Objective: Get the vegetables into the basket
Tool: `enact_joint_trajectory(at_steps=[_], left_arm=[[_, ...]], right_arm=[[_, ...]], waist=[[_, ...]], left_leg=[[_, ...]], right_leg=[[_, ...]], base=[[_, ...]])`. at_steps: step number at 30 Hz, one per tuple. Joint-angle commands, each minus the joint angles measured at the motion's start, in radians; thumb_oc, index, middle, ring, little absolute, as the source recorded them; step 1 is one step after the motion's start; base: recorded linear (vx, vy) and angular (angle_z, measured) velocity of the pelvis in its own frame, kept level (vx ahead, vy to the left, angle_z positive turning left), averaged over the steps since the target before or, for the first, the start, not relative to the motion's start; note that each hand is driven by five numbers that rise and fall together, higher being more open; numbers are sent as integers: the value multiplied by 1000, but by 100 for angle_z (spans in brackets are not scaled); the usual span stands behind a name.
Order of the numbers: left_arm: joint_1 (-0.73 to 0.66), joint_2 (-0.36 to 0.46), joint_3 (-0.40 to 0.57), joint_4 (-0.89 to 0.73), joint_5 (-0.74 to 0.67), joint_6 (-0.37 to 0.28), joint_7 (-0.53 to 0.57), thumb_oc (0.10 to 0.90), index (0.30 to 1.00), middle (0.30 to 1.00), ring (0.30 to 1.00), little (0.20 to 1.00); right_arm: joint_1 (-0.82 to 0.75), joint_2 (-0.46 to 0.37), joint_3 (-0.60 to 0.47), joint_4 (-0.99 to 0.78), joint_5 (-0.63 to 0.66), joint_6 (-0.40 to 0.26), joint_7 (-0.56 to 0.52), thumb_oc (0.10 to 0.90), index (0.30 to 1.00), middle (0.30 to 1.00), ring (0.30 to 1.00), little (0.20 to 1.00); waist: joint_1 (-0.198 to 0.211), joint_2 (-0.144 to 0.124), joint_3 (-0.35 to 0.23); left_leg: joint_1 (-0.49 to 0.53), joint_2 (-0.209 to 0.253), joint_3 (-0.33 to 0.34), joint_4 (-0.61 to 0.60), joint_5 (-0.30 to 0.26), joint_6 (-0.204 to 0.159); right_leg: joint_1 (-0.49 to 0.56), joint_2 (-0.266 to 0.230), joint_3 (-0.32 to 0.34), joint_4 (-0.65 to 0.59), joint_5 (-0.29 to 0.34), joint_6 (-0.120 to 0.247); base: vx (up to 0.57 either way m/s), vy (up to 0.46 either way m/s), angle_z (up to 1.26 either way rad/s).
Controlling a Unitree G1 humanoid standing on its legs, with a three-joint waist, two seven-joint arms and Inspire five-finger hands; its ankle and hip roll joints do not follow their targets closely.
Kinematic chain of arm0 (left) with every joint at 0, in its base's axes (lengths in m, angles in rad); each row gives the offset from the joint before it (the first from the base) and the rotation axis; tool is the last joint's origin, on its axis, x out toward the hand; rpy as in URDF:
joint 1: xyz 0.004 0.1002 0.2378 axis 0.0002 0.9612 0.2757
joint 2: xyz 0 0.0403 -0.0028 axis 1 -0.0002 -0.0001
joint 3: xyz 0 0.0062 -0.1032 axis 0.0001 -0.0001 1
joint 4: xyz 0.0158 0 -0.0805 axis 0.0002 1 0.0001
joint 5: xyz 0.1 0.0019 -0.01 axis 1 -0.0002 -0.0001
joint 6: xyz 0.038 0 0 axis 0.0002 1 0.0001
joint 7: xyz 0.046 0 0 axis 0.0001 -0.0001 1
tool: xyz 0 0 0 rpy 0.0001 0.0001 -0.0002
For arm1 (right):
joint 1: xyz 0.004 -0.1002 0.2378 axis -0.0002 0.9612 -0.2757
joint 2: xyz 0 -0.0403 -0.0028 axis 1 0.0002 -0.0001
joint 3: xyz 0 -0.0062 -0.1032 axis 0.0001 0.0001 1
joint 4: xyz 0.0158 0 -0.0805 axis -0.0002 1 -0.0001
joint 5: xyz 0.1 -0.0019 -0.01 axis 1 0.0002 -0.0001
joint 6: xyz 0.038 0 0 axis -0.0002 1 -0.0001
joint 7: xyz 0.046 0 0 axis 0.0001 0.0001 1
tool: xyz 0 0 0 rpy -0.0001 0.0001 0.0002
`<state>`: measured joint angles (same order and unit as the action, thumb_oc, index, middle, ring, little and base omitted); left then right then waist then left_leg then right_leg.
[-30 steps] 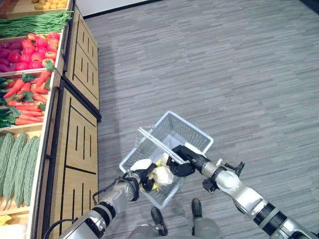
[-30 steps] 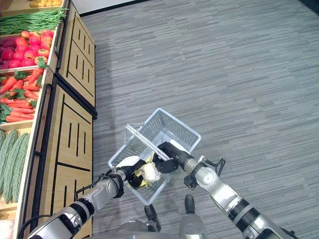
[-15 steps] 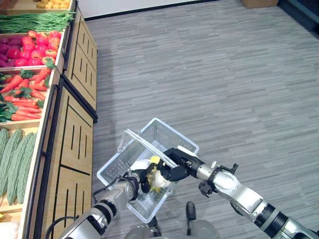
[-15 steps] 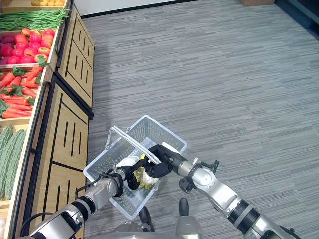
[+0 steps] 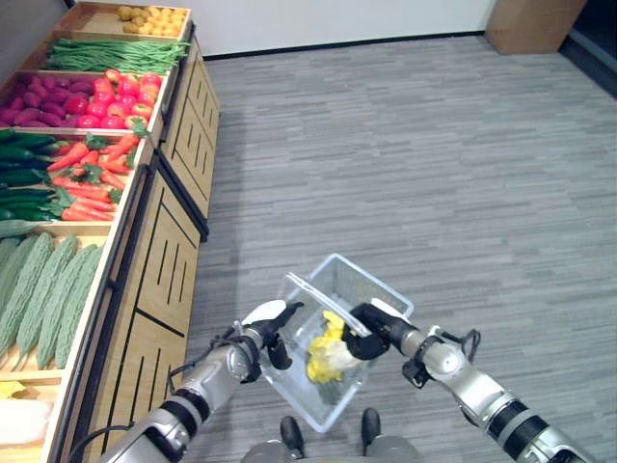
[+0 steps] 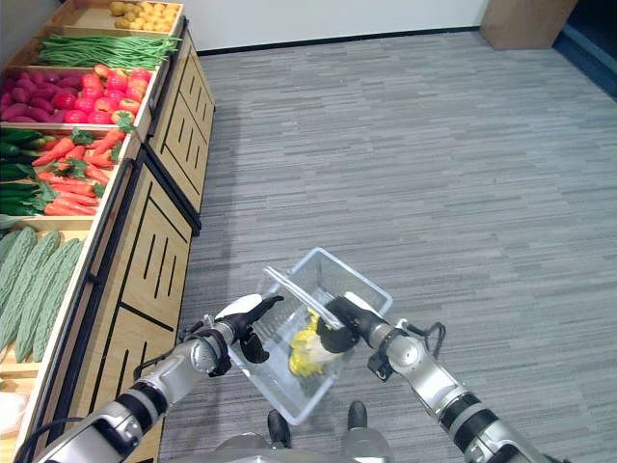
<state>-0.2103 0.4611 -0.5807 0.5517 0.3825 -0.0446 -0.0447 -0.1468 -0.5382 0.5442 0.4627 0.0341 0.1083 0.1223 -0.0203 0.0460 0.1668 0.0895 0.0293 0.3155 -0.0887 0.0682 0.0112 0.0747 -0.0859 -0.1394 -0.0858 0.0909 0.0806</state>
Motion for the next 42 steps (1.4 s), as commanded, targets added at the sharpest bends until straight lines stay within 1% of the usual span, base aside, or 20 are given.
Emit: enact_joint_trajectory(at_steps=[1,3,4,6,8,12,13,14,16,19,21,25,27,32,42], left_arm=[[-121,-55,-75,170,12,22,-9,900,1000,1000,1000,1000],[-102,-19,-47,116,-1,21,-22,900,1000,1000,1000,1000],[-81,13,-25,79,-17,20,-29,900,1000,1000,1000,1000],[-66,24,-8,71,-28,22,-33,900,1000,1000,1000,1000],[-30,43,28,67,-41,22,-33,900,1000,1000,1000,1000],[-1,33,71,134,-40,34,-13,900,1000,1000,1000,1000],[-1,32,70,135,-40,34,-13,900,1000,1000,1000,1000],[9,18,91,188,-35,42,5,900,1000,1000,1000,1000],[23,-7,126,274,-47,50,29,900,1000,1000,1000,1000],[43,-44,171,387,-64,60,61,900,1000,1000,1000,1000],[63,-99,249,519,-133,63,115,900,1000,1000,1000,1000],[85,-161,363,674,-254,71,177,900,1000,1000,1000,1000],[96,-180,383,715,-283,72,179,900,1000,1000,1000,1000],[131,-201,413,780,-296,89,156,900,1000,1000,1000,1000],[141,-202,394,737,-312,65,135,900,1000,1000,1000,1000]], right_arm=[[-115,61,-38,-18,-36,-124,-67,400,300,300,300,300],[-108,26,-84,72,-106,-100,-94,400,300,300,300,300],[-90,27,-127,117,-89,-92,-101,400,300,300,300,300],[-81,23,-143,145,-97,-89,-106,400,300,300,300,300],[-48,21,-199,203,-90,-83,-125,400,300,300,300,300],[0,25,-275,298,-87,-84,-169,400,300,300,300,300],[-1,25,-275,298,-87,-85,-169,400,300,300,300,300],[28,32,-308,339,-74,-86,-181,400,300,300,300,300],[61,46,-338,397,-54,-83,-188,400,300,300,300,300],[88,71,-358,472,-39,-86,-197,400,300,300,300,300],[112,108,-366,564,-26,-97,-207,400,300,300,300,300],[134,168,-385,647,29,-120,-226,400,300,300,300,300],[136,188,-380,688,42,-126,-230,400,300,300,300,300],[132,217,-348,763,6,-117,-223,400,300,300,300,300],[137,224,-319,794,-34,-103,-193,400,300,300,300,300]], waist=[[2,-16,-91],[14,-16,-93],[17,-17,-96],[20,-17,-97],[25,-17,-98],[22,-19,-98],[22,-19,-99],[19,-21,-97],[13,-22,-96],[9,-24,-96],[7,-28,-96],[3,-33,-97],[2,-35,-95],[8,-37,-94],[20,-39,-93]], left_leg=[[43,-6,-7,48,-145,-11],[42,-7,-18,47,-143,-10],[41,-10,-25,42,-140,-9],[38,-10,-27,38,-136,-9],[32,-12,-34,28,-125,-8],[26,-13,-45,13,-115,-9],[25,-14,-44,12,-113,-9],[23,-14,-46,10,-112,-9],[22,-14,-46,10,-111,-10],[19,-14,-42,7,-109,-11],[19,-13,-36,2,-106,-12],[20,-13,-29,2,-104,-13],[19,-12,-28,1,-103,-14],[22,-13,-23,1,-107,-12],[20,-20,-28,28,-124,-8]], right_leg=[[-12,-4,-16,92,-151,14],[-7,-4,-23,87,-148,13],[-6,-5,-27,83,-145,14],[-7,-5,-30,80,-143,14],[-12,-6,-38,75,-138,15],[-19,-5,-44,73,-136,16],[-20,-5,-44,72,-134,15],[-21,-4,-44,72,-134,15],[-22,-4,-45,73,-134,15],[-28,-2,-41,72,-133,15],[-33,1,-34,67,-129,13],[-35,3,-31,66,-129,10],[-36,3,-29,64,-128,9],[-35,4,-25,61,-126,9],[-24,-3,-23,62,-127,12]], base=[[-28,-10,22],[-35,-10,13],[-35,-6,-1],[-25,-4,8],[-23,-3,10],[-9,-3,5],[4,-3,5],[12,-2,5],[0,0,0],[11,0,-2],[27,-7,-5],[19,-2,-6],[0,5,-7],[7,7,-2],[11,9,-2]])
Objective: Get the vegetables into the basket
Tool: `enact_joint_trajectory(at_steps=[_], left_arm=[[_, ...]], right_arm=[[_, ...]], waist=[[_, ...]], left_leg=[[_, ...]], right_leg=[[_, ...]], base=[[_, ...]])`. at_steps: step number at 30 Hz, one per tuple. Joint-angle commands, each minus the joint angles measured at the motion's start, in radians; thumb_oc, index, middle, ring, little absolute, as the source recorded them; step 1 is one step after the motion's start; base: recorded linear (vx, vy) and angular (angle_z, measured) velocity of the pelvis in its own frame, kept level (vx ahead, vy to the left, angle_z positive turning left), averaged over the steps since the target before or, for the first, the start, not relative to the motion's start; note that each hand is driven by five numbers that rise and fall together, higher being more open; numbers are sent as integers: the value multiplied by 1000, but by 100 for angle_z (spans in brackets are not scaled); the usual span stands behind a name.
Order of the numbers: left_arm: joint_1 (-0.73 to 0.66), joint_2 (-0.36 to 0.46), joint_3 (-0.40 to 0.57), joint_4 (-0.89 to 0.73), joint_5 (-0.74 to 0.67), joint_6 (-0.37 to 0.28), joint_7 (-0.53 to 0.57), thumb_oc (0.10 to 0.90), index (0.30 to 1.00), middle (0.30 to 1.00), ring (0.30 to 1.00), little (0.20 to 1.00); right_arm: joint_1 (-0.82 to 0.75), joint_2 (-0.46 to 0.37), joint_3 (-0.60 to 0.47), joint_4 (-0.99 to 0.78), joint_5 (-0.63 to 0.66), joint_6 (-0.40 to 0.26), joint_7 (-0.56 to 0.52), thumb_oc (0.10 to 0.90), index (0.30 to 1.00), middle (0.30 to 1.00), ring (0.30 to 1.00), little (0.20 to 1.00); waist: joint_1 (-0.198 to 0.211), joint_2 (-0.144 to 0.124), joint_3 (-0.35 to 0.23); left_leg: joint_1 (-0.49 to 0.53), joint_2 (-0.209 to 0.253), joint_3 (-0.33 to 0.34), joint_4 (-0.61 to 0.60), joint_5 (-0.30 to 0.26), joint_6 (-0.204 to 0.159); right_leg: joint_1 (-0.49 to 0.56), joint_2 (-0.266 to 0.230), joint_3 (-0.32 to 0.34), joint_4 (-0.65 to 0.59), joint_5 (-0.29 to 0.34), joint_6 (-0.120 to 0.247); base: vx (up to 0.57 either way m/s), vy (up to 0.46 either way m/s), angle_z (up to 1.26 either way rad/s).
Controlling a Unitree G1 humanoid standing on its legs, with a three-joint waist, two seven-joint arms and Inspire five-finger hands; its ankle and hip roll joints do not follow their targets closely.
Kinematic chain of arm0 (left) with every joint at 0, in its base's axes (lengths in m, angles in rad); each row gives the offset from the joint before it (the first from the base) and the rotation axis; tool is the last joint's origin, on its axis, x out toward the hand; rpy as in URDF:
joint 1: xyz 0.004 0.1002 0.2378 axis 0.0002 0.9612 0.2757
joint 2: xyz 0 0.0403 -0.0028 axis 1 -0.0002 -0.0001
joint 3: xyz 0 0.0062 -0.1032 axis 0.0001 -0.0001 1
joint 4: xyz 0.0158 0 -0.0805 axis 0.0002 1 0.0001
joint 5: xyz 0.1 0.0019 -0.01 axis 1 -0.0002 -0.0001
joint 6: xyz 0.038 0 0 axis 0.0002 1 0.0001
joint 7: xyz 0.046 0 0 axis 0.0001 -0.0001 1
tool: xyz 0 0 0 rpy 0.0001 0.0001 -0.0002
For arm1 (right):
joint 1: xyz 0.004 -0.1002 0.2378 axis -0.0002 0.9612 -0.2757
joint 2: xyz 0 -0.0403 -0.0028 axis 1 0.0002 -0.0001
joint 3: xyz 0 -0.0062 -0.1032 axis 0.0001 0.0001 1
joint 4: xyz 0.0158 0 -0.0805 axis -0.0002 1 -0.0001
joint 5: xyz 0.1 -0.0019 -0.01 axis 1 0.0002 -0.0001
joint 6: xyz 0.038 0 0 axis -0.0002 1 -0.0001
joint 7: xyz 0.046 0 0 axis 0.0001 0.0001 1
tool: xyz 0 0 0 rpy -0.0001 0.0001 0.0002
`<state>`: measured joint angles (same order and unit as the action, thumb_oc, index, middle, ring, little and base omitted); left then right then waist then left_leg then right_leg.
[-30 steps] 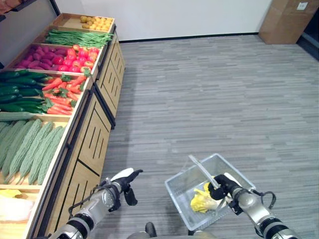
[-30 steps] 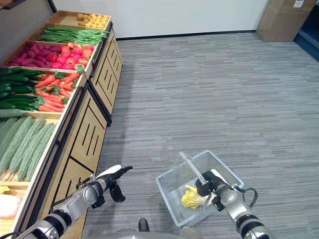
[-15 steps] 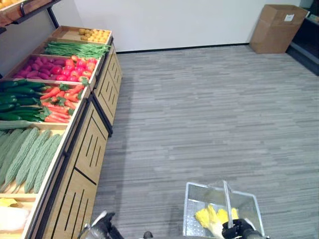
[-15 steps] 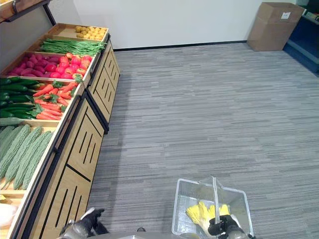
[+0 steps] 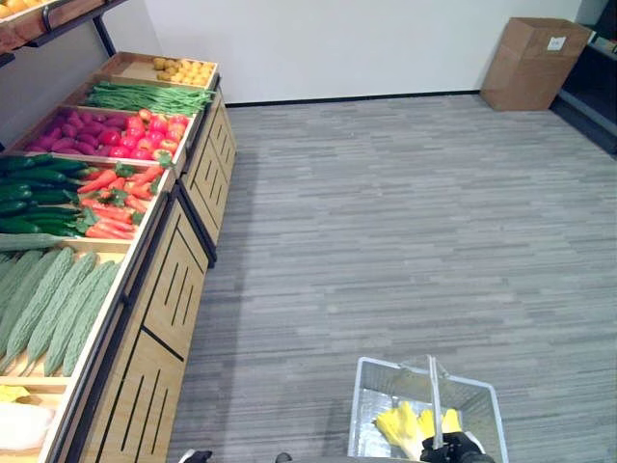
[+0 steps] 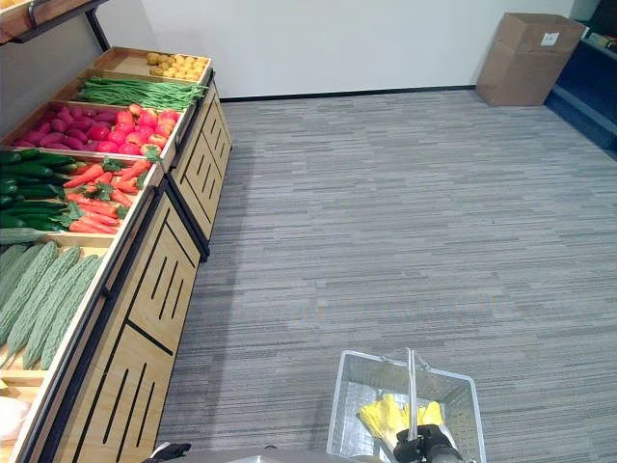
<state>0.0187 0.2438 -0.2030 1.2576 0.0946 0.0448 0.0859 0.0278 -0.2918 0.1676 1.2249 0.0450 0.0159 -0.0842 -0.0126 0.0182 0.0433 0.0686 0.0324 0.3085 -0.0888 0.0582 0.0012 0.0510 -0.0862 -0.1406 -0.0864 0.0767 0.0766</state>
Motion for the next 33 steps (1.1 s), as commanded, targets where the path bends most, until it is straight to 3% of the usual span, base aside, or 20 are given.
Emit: enact_joint_trajectory(at_steps=[1,14,20,26,30,33], left_arm=[[-89,15,12,29,-19,-25,1,900,1000,1000,1000,1000],[-90,17,7,43,-5,-24,-2,900,1000,1000,1000,1000],[-90,22,21,36,-19,-26,3,900,1000,1000,1000,1000],[-86,25,42,38,-40,-26,14,900,1000,1000,1000,1000],[-82,35,62,28,-65,-28,27,900,1000,1000,1000,1000],[-82,40,60,22,-64,-29,33,900,1000,1000,1000,1000]], right_arm=[[-39,-24,61,35,-49,-10,16,400,300,300,300,300],[-38,-18,65,50,-58,-8,18,400,300,300,300,300],[-42,-24,51,57,-62,-4,22,400,300,300,300,300],[-48,-25,31,45,-46,-5,15,400,300,300,300,300],[-57,-27,5,12,-12,-11,-6,400,300,300,300,300],[-55,-30,3,-1,-8,-15,-11,400,300,300,300,300]], waist=[[12,-12,30],[15,-16,20],[23,-27,47],[30,-24,69],[36,-21,115],[32,-19,136]], left_leg=[[41,-23,-22,27,-113,2],[51,-26,-24,13,-113,4],[10,-35,-34,120,-166,22],[-19,-50,-29,151,-193,46],[-28,-69,-13,166,-224,84],[-13,-76,-13,172,-244,92]], right_leg=[[-1,-3,-23,62,-113,16],[6,-3,-27,57,-113,18],[0,-25,-19,89,-117,27],[-32,-50,-10,135,-111,48],[-122,-76,3,296,-93,71],[-152,-90,-1,387,-82,87]], base=[[0,0,0],[0,0,0],[-2,93,1],[-2,190,-1],[-2,260,-7],[37,188,-18]])
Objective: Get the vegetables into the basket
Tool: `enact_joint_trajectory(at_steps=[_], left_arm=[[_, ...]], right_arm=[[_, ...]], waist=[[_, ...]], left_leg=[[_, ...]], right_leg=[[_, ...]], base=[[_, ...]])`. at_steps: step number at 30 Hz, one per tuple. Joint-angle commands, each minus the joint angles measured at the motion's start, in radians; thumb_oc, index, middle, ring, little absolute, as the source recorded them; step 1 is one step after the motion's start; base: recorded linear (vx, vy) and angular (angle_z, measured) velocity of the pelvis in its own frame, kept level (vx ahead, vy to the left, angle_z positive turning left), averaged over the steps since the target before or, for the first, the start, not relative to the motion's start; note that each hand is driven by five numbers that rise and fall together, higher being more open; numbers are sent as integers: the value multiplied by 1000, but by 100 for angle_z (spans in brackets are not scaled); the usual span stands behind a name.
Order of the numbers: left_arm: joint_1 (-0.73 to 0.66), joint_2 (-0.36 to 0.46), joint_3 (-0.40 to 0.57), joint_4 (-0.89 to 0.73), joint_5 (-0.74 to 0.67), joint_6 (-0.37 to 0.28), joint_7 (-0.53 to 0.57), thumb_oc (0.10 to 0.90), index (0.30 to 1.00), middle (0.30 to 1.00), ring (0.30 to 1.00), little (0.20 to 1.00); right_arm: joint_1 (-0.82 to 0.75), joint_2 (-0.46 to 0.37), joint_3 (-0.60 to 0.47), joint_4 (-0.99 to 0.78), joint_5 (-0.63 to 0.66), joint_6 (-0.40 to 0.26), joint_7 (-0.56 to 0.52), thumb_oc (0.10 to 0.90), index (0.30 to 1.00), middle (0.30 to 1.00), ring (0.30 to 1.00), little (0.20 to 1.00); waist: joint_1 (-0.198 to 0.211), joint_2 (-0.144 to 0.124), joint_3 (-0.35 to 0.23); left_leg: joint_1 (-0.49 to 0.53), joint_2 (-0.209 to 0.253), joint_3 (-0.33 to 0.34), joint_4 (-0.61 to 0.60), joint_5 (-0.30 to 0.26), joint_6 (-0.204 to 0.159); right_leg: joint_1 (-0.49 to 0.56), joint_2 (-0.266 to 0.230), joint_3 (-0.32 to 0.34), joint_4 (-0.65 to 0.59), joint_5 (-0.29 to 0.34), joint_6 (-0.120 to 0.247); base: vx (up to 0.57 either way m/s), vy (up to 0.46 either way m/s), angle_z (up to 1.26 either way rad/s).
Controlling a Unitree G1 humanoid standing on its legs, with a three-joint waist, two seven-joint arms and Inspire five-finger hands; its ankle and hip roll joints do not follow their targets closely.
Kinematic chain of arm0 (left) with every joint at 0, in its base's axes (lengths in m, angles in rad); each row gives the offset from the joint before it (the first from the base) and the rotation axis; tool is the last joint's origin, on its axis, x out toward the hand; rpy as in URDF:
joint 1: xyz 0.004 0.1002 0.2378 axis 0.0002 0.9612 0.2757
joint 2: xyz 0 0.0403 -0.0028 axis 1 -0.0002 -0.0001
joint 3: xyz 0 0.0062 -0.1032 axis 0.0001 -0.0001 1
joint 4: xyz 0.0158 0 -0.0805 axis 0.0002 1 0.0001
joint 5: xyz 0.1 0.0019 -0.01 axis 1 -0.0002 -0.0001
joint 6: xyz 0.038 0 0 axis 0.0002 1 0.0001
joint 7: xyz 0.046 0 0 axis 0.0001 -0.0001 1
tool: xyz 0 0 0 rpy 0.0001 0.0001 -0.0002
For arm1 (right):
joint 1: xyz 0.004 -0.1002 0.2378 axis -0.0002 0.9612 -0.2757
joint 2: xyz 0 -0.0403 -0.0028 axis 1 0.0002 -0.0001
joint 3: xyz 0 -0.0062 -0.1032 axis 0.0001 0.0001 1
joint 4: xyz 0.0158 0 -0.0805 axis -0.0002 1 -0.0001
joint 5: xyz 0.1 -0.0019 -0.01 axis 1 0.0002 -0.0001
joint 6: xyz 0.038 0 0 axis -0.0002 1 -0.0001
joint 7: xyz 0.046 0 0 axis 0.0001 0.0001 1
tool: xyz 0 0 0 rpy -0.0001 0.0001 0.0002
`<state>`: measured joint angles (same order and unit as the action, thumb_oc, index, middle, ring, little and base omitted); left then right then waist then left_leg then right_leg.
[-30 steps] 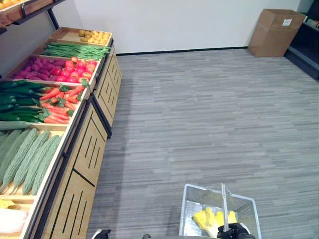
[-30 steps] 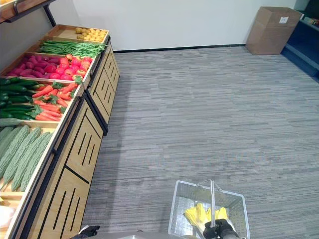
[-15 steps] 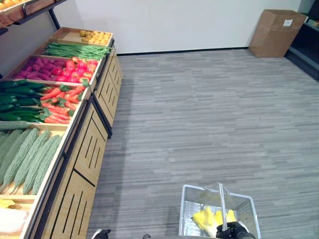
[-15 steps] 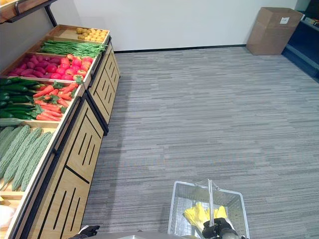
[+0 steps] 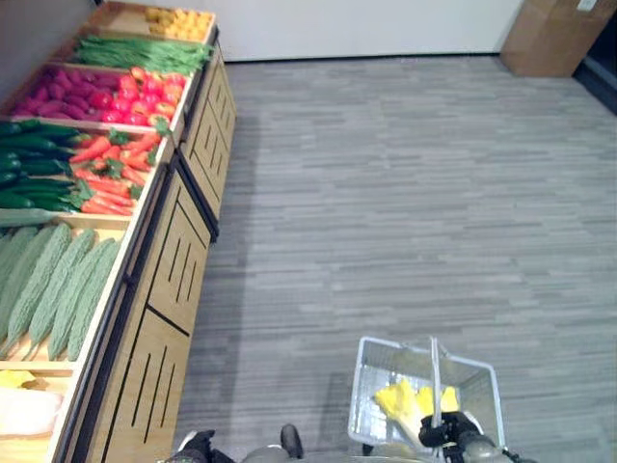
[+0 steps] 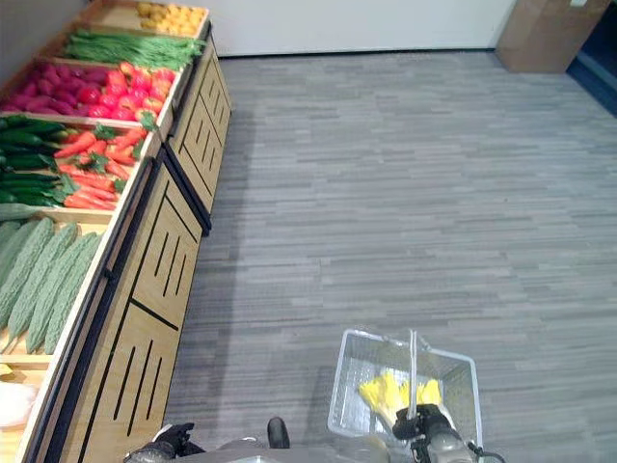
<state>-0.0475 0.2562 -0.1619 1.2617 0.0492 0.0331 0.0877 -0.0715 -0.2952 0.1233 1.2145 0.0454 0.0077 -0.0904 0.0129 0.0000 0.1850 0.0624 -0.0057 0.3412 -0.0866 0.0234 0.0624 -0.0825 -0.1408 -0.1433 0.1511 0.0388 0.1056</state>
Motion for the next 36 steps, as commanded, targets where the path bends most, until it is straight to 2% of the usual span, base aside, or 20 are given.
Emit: enact_joint_trajectory(at_steps=[1,3,4,5,7,9,10,13,15,17,19,21,23,24,27,28,29,31,33,36], left_arm=[[-15,29,19,13,-18,-17,36,900,1000,1000,1000,1000],[-9,30,18,-10,-29,-21,40,900,1000,1000,1000,1000],[-9,30,14,-15,-28,-25,44,900,1000,1000,1000,1000],[-9,29,14,-15,-28,-25,44,900,1000,1000,1000,1000],[-10,25,11,-11,-25,-26,51,900,1000,1000,1000,1000],[-17,25,11,-1,-18,-27,52,900,1000,1000,1000,1000],[-21,20,8,1,-18,-27,53,900,1000,1000,1000,1000],[-24,16,7,8,-14,-27,55,900,1000,1000,1000,1000],[-27,16,6,17,-12,-25,53,900,1000,1000,1000,1000],[-27,14,5,19,-15,-26,54,900,1000,1000,1000,1000],[-31,9,3,36,-15,-20,54,900,1000,1000,1000,1000],[-35,-3,0,36,-23,-16,56,900,1000,1000,1000,1000],[-40,-4,-6,33,-24,-15,56,900,1000,1000,1000,1000],[-42,-4,-2,35,-33,-16,60,900,1000,1000,1000,1000],[-36,-10,22,35,-75,-15,70,900,1000,1000,1000,1000],[-35,-12,27,34,-85,-13,70,900,1000,1000,1000,1000],[-35,-12,27,34,-85,-13,70,900,1000,1000,1000,1000],[-28,-19,39,34,-107,-10,71,900,1000,1000,1000,1000],[-25,-21,42,34,-123,-9,73,900,1000,1000,1000,1000],[-28,-21,39,31,-124,-10,76,900,1000,1000,1000,1000]], right_arm=[[44,-27,49,0,-7,-8,-8,400,300,300,300,300],[46,-29,44,-12,-1,-11,-17,400,300,300,300,300],[42,-31,38,-21,9,-14,-24,400,300,300,300,300],[42,-31,38,-21,9,-14,-24,400,300,300,300,300],[40,-27,44,-22,6,-16,-29,400,300,300,300,300],[35,-22,45,-24,5,-18,-31,400,300,300,300,300],[36,-19,49,-29,-1,-17,-35,400,300,300,300,300],[34,-16,58,-24,-12,-15,-31,400,300,300,300,300],[42,-14,67,-20,-15,-17,-27,400,300,300,300,300],[40,-13,71,-14,-11,-17,-27,400,300,300,300,300],[37,-16,80,-3,-9,-16,-22,400,300,300,300,300],[32,-28,87,-1,-3,-16,-24,400,300,300,300,300],[34,-37,93,-3,1,-16,-22,400,300,300,300,300],[31,-40,94,-1,5,-18,-22,400,300,300,300,300],[34,-47,108,-7,3,-18,-16,400,300,300,300,300],[34,-47,110,-7,5,-17,-17,400,300,300,300,300],[34,-47,110,-7,5,-17,-17,400,300,300,300,300],[39,-53,103,0,17,-17,-19,400,300,300,300,300],[43,-59,97,1,22,-14,-21,400,300,300,300,300],[46,-65,91,6,22,-10,-23,400,300,300,300,300]], waist=[[8,-1,5],[8,1,17],[7,9,31],[7,9,31],[9,11,32],[12,2,30],[15,-3,28],[9,-3,28],[7,-1,21],[8,-1,18],[2,4,1],[-8,20,-3],[-17,32,-2],[-18,34,-2],[-7,32,4],[-3,28,10],[-4,28,11],[2,12,31],[6,2,45],[3,-23,52]], left_leg=[[-3,-38,-40,170,-211,34],[12,-39,-24,161,-210,33],[11,-34,-23,159,-205,30],[12,-34,-24,159,-205,30],[14,-32,-18,150,-205,26],[10,-41,-5,141,-200,23],[11,-44,-1,142,-203,17],[48,-42,-4,117,-210,1],[74,-37,-24,103,-211,-9],[81,-35,-23,100,-213,-13],[97,-8,-33,99,-209,-31],[90,31,-57,140,-196,-59],[89,56,-75,161,-172,-84],[80,67,-81,178,-149,-98],[28,112,-102,315,-18,-147],[1,124,-110,373,14,-152],[-2,126,-113,379,13,-154],[-72,158,-116,545,72,-158],[-107,151,-123,551,59,-145],[-198,99,-138,464,-32,-119]], right_leg=[[-39,-41,-7,187,-33,57],[-79,-46,-27,173,11,64],[-95,-40,-22,97,53,74],[-94,-40,-22,97,53,74],[-89,-35,-29,-8,66,78],[-112,-25,7,-100,107,78],[-126,-28,-6,-155,140,90],[-139,-9,-48,-190,141,105],[-144,5,-41,-156,104,91],[-143,5,-47,-151,109,86],[-156,33,-43,-104,68,54],[-147,44,-76,-59,15,24],[-133,59,-88,-44,-18,15],[-131,68,-90,-39,-32,2],[-99,105,-90,-36,-91,-54],[-83,113,-91,-38,-103,-71],[-83,114,-93,-39,-104,-73],[-30,138,-100,-54,-140,-114],[-6,140,-99,-64,-148,-119],[12,116,-110,-80,-144,-98]], base=[[74,182,-18],[78,159,-14],[64,103,-2],[54,42,9],[100,-7,14],[160,-68,6],[205,-100,7],[311,-171,9],[322,-202,0],[216,-151,20],[318,-278,22],[442,-395,14],[358,-327,37],[336,-346,49],[311,-355,19],[163,-236,6],[124,-192,-4],[208,-271,-8],[182,-191,7],[116,-61,10]])
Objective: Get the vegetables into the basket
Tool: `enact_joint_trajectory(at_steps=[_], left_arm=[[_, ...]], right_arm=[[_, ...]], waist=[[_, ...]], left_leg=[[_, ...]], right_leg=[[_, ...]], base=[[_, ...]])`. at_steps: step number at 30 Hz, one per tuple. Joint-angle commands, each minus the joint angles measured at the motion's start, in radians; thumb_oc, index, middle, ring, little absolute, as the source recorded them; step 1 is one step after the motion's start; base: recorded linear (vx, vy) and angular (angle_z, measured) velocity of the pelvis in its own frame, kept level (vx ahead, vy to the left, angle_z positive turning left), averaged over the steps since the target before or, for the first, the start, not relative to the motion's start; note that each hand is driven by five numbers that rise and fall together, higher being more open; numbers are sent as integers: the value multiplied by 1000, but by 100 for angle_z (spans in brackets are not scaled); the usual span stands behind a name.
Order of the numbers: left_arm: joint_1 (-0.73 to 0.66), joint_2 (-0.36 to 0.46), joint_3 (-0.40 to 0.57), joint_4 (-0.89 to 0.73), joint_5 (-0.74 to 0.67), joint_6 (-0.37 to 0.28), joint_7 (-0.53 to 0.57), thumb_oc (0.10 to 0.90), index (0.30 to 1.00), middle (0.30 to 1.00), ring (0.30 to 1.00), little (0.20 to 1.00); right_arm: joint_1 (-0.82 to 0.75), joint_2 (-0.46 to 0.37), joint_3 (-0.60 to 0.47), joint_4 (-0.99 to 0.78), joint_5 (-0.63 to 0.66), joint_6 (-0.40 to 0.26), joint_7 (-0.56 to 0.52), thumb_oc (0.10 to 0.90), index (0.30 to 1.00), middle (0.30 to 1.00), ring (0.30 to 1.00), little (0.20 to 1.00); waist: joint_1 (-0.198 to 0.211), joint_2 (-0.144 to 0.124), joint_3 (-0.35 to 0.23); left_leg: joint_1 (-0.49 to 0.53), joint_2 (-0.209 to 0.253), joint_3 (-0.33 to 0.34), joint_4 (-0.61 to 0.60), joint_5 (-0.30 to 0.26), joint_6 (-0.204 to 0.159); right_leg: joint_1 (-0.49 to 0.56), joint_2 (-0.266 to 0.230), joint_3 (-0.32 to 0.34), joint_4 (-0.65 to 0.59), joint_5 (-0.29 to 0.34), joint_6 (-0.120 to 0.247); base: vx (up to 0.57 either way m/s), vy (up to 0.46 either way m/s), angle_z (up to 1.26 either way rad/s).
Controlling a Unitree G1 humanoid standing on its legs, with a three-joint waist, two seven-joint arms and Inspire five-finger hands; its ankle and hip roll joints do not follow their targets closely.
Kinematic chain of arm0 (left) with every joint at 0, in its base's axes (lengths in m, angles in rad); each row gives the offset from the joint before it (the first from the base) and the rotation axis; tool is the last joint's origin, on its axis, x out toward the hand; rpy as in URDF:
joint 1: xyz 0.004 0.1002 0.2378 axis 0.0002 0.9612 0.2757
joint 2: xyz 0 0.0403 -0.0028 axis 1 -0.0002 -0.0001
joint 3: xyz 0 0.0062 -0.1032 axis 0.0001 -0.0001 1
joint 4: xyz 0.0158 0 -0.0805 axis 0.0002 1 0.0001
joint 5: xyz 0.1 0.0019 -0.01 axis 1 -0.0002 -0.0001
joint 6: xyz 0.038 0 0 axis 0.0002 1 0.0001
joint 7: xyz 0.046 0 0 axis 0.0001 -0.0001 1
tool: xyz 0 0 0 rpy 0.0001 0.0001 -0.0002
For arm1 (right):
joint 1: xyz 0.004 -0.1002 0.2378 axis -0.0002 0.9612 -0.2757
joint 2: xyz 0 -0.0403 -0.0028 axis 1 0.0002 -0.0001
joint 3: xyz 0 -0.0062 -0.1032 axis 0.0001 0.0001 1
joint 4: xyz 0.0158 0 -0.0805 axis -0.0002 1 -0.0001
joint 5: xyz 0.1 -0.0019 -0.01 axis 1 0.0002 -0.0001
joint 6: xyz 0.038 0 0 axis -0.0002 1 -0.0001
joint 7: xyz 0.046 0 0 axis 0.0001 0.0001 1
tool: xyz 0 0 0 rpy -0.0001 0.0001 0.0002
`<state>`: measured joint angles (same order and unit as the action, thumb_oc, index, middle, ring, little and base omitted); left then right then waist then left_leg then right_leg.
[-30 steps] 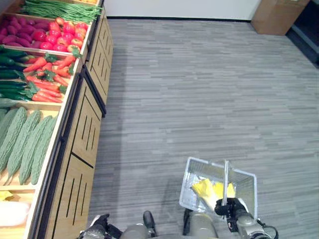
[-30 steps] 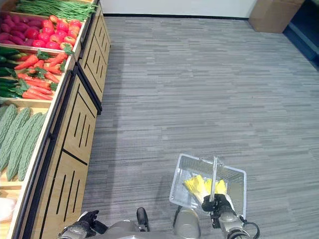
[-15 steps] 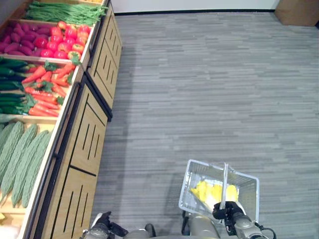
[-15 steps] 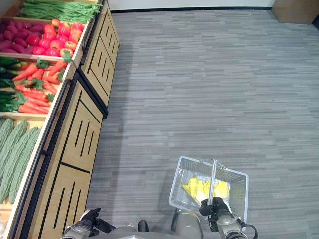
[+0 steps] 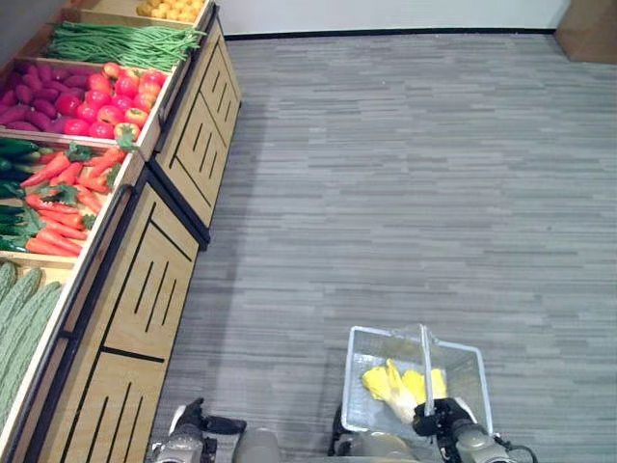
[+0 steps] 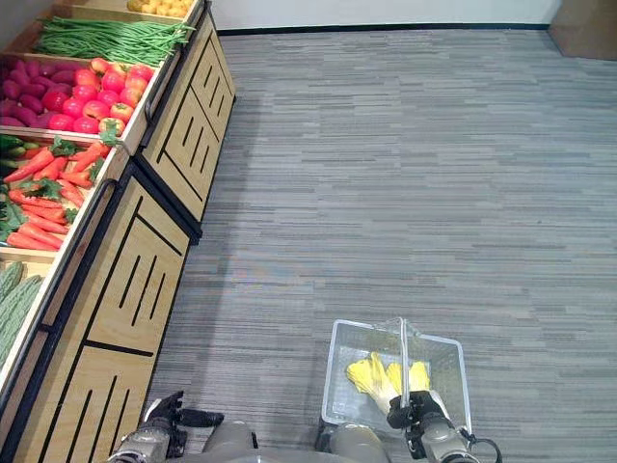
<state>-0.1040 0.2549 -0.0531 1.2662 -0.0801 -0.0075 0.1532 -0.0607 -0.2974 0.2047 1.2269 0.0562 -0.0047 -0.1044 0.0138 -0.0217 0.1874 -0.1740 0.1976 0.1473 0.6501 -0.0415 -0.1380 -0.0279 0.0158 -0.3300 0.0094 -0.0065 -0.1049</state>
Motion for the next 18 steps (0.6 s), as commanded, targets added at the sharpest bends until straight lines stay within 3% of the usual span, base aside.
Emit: enact_joint_trajectory(at_steps=[1,2,5,7,11,14,16,18], left_arm=[[28,-19,-72,27,10,30,11,900,1000,1000,1000,1000],[28,-19,-74,28,13,28,13,900,1000,1000,1000,1000],[24,-22,-85,28,20,26,16,900,1000,1000,1000,1000],[23,-21,-84,33,25,25,18,900,1000,1000,1000,1000],[28,-17,-80,33,35,27,21,900,1000,1000,1000,1000],[38,-10,-65,40,33,26,21,900,1000,1000,1000,1000],[35,10,-65,44,42,24,19,900,1000,1000,1000,1000],[34,17,-64,42,45,22,20,900,1000,1000,1000,1000]], right_arm=[[37,-64,9,-2,9,3,-8,400,300,300,300,300],[38,-66,9,2,9,4,-11,400,300,300,300,300],[39,-68,10,7,10,-1,-20,400,300,300,300,300],[43,-64,9,17,12,-5,-24,400,300,300,300,300],[46,-58,4,36,14,-5,-21,400,300,300,300,300],[48,-35,6,55,11,-1,-15,400,300,300,300,300],[47,-19,6,69,-2,3,-7,400,300,300,300,300],[41,-17,11,66,-13,6,-6,400,300,300,300,300]], waist=[[2,-6,47],[2,-8,45],[7,-1,35],[6,4,33],[15,2,30],[21,-14,5],[30,-47,-12],[34,-52,-18]], left_leg=[[25,-116,56,-328,9,89],[13,-129,54,-413,3,94],[-29,-158,3,-660,145,84],[-40,-155,-7,-737,181,74],[-46,-146,53,-737,194,68],[-15,-158,55,-737,183,92],[-31,-185,60,-627,100,131],[-31,-191,66,-610,80,140]], right_leg=[[-41,-46,76,59,-100,119],[-40,-50,75,54,-100,124],[-26,-38,59,45,-102,117],[3,-27,61,48,-120,114],[44,-22,70,53,-146,115],[80,-39,86,66,-172,130],[94,-86,123,92,-172,161],[89,-96,134,104,-169,169]], base=[[97,22,19],[116,52,19],[122,71,15],[217,112,-5],[236,162,-19],[310,223,-37],[514,464,-19],[312,320,-8]])
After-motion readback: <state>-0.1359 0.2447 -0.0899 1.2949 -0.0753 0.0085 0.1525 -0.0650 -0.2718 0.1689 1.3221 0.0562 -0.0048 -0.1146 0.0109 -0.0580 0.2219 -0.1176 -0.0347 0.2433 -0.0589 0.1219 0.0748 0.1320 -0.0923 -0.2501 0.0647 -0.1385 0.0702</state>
